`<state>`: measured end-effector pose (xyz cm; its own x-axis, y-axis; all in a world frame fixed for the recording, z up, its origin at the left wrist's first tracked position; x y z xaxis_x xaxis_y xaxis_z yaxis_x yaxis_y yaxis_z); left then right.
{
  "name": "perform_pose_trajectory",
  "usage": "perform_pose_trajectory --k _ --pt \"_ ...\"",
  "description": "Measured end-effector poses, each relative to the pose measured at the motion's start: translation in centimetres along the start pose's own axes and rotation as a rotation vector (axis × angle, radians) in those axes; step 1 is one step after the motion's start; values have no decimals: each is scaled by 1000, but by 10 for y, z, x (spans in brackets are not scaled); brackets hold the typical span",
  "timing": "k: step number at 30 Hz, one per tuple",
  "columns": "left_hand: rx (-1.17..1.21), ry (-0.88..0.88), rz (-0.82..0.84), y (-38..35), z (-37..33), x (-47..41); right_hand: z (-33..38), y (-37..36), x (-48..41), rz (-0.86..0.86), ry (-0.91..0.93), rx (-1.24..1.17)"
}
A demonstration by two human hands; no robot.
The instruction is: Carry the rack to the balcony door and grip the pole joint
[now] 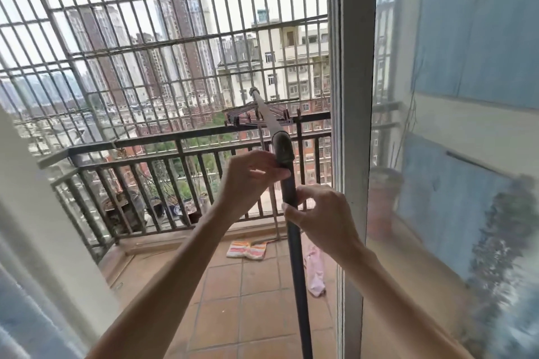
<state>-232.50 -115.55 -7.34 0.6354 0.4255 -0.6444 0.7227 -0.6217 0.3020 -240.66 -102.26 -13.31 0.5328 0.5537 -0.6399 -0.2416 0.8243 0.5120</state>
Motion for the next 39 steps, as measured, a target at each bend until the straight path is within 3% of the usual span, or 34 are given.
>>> perform_pose_trajectory --k 9,19,22,29,39 --pt "-13 -6 12 -33 -6 -3 -25 28 5 -4 -29 -1" --pt "-207 -124 -83 -44 -19 -2 -40 48 5 4 -26 -76" --pt "-310 -226 17 -39 -20 -12 -39 46 5 38 -18 -73" --pt "-668 -303 418 -30 -18 -55 -30 40 7 42 -38 -50" --pt "-780 -404 502 5 -1 -102 -13 43 12 -7 -80 46"
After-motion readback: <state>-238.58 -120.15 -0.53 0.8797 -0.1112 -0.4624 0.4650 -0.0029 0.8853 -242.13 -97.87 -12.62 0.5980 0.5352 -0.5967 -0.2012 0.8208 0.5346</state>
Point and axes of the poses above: each hand's wrist, its own x-axis away from the middle knuckle, its own y-axis out of the back of the hand, z = x × y, the point moved 5 cm from there along -x, towards the middle knuckle, and after that the axes turned 2 degrees about x, right-handed, at the moved point
